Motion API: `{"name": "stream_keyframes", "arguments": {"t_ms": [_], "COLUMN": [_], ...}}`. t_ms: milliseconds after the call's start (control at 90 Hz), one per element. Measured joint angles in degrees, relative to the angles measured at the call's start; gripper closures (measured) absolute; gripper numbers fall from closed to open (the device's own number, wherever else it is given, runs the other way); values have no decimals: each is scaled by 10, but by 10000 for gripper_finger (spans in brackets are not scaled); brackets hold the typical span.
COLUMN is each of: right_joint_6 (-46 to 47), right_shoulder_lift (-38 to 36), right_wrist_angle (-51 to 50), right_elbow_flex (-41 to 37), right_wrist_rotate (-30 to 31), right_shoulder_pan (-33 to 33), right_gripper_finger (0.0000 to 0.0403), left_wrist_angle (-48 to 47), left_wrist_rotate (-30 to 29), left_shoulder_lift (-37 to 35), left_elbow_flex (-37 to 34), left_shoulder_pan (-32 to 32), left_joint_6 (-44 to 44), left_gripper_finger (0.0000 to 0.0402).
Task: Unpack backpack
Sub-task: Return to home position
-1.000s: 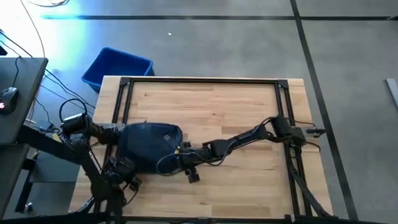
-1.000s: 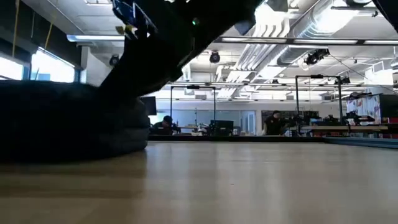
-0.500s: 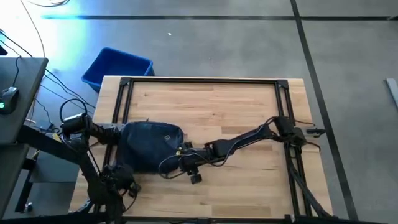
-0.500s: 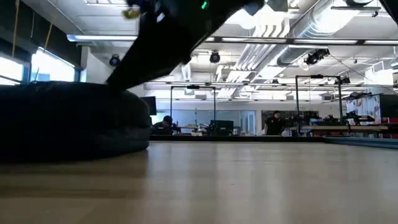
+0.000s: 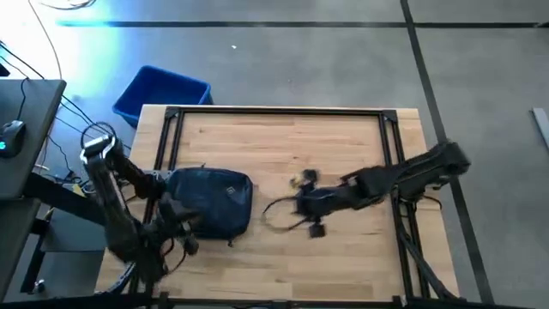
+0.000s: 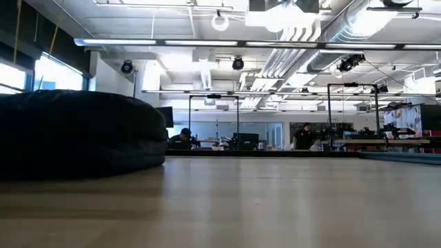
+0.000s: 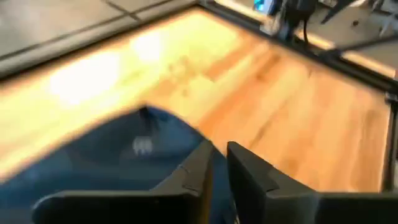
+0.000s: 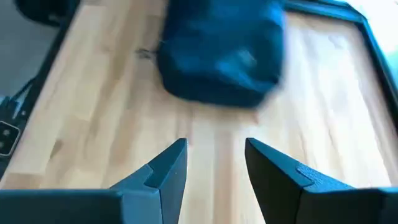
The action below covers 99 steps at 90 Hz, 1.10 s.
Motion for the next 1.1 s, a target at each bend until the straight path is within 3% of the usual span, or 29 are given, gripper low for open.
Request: {"name": "stream_keyframes", "arguments": {"t_ms": [111,233,400,556,778,856,933,1100], "right_joint_6": [72,155,245,292,274,233,197,159], "right_shoulder_lift": [-130,-287,-508,-654,-712,-710,-708,-709], "right_wrist_angle": [-9,-6,83,295,526,528,529,529], "right_elbow_flex": [-114,-268,-472,-653,-822,-832,-832,-832], "right_wrist_rotate": [12,10,-46,-123,-157,-161,-161,-92], "right_shoulder_pan": [-15,-44,-104,-146,-179,-183,-183,-183], "right_gripper_finger": [254,254,254,254,254,254,254,254], "left_wrist_angle": [41,156,458,770,1065,1130,1166,1133], "left_wrist_rotate": [-3,-2,62,214,407,456,491,509], "left_shoulder_lift": [-95,-212,-353,-433,-493,-506,-512,-514], "left_elbow_flex": [-58,-134,-276,-432,-627,-683,-727,-727], "left_shoulder_pan": [53,119,212,319,460,494,515,524], "left_joint_6": [74,194,456,676,778,795,812,890], "left_gripper_finger": [398,400,401,401,401,401,401,401]}}
